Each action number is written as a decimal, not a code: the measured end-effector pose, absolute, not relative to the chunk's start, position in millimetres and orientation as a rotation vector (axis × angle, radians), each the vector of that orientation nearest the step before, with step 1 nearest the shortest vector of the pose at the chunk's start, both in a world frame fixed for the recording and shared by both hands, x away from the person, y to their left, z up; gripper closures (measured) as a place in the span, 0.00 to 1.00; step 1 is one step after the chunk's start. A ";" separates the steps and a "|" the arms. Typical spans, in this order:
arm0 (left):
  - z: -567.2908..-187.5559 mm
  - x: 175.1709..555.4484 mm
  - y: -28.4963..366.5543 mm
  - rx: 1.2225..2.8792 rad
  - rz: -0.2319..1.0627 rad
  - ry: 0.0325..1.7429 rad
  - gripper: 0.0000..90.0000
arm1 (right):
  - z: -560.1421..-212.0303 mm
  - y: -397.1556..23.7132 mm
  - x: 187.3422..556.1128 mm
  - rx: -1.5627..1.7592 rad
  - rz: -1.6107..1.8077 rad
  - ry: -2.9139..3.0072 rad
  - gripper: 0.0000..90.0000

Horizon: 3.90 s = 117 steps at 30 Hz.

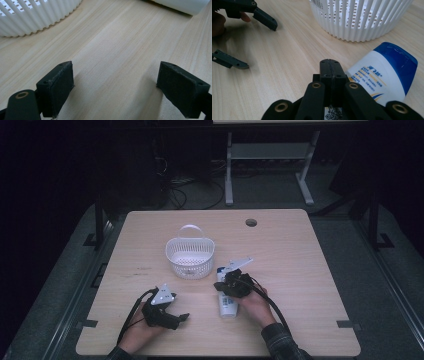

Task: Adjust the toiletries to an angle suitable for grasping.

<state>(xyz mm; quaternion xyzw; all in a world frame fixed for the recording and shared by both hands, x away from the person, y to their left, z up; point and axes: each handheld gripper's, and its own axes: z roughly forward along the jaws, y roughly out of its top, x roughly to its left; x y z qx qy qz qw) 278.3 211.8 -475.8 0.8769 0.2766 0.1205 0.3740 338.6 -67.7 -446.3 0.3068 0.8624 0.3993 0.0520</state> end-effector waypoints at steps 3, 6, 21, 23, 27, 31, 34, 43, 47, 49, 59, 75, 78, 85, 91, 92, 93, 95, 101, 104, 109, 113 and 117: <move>-475.9 278.2 211.8 2.246 0.308 0.709 0.14 | -445.9 -68.8 338.0 0.935 1.206 2.621 0.99; -475.9 278.2 211.8 2.245 0.308 0.709 0.14 | -446.7 -72.3 338.2 0.942 1.211 2.617 0.99; -475.9 278.2 211.8 2.245 0.307 0.709 0.14 | -446.3 -96.8 331.0 0.982 1.193 2.604 0.99; -475.8 278.3 211.9 2.246 0.309 0.707 0.14 | -446.6 -100.5 329.3 0.989 1.199 2.599 0.99; -475.8 278.3 211.9 2.246 0.309 0.708 0.14 | -446.3 -108.4 326.0 1.001 1.187 2.593 0.99; -475.8 278.4 211.9 2.247 0.311 0.707 0.14 | -445.6 -115.8 322.5 1.012 1.174 2.591 0.99; -475.9 278.2 211.8 2.245 0.308 0.709 0.14 | -445.1 -121.2 318.9 1.018 1.172 2.585 0.99; -475.9 278.2 211.7 2.245 0.309 0.710 0.14 | -445.8 -133.3 310.8 1.036 1.162 2.579 0.99; -475.9 278.2 211.6 2.245 0.310 0.711 0.14 | -445.6 -135.5 308.5 1.042 1.162 2.580 0.99; -475.9 278.2 211.6 2.245 0.310 0.711 0.14 | -443.9 -133.3 308.0 1.039 1.185 2.579 0.99; -476.2 277.9 211.1 2.236 0.309 0.717 0.14 | -438.2 -96.2 295.8 0.928 1.238 2.640 0.99; -476.3 277.7 211.0 2.234 0.306 0.721 0.14 | -450.5 -91.5 283.2 0.916 1.176 2.712 0.99; -476.3 277.8 211.1 2.236 0.307 0.719 0.14 | -451.9 -93.7 278.2 0.923 1.162 2.724 0.99; -475.9 278.1 211.7 2.248 0.309 0.711 0.14 | -452.0 -101.9 264.4 0.932 1.146 2.729 0.99; -475.8 278.1 211.8 2.249 0.308 0.711 0.14 | -453.1 -112.3 253.7 0.950 1.140 2.737 0.99; -475.8 278.1 211.7 2.248 0.309 0.711 0.14 | -453.1 -113.9 252.2 0.952 1.139 2.737 0.99; -475.8 278.1 211.8 2.248 0.309 0.711 0.14 | -453.1 -115.5 250.7 0.956 1.138 2.738 0.99; -475.8 278.1 211.8 2.249 0.308 0.711 0.14 | -453.2 -118.8 247.7 0.958 1.134 2.734 0.99; -475.8 278.0 211.8 2.248 0.309 0.711 0.14 | -452.6 -130.8 240.8 0.977 1.121 2.729 0.99; -475.8 278.0 211.8 2.248 0.309 0.712 0.14 | -452.0 -136.8 237.4 0.992 1.118 2.723 0.99; -475.8 278.0 211.8 2.248 0.309 0.711 0.14 | -451.3 -147.2 233.7 1.020 1.113 2.706 0.99; -475.8 278.0 211.8 2.248 0.309 0.711 0.14 | -450.9 -155.1 231.4 1.037 1.107 2.692 0.99; -475.8 278.0 211.8 2.248 0.309 0.712 0.14 | -451.3 -162.7 228.6 1.052 1.075 2.688 0.99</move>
